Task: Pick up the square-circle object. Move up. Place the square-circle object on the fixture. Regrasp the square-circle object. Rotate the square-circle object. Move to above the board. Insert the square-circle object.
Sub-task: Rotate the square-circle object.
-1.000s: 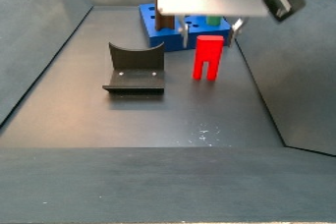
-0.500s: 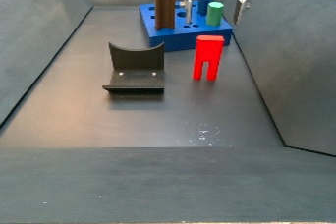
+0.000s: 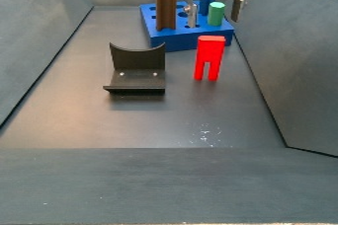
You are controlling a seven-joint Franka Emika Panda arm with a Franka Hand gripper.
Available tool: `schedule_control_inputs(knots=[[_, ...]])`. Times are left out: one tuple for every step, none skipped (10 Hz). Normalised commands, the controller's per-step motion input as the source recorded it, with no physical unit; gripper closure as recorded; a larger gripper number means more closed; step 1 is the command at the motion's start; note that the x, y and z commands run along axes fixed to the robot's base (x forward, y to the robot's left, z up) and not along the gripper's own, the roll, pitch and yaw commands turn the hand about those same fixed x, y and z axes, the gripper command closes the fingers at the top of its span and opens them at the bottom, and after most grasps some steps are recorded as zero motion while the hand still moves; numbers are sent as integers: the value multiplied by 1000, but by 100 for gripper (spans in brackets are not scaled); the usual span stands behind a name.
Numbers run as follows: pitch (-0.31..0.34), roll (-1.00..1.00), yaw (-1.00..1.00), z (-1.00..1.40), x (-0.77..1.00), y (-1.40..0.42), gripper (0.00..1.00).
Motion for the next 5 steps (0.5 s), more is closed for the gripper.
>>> schedule_control_inputs(knots=[[3,-6,1000,-19,22,1,0],[3,-6,1000,-19,22,1,0],[3,-6,1000,-19,22,0,0],[3,-6,1000,-19,22,0,0],[3,-6,1000,-19,22,0,0]])
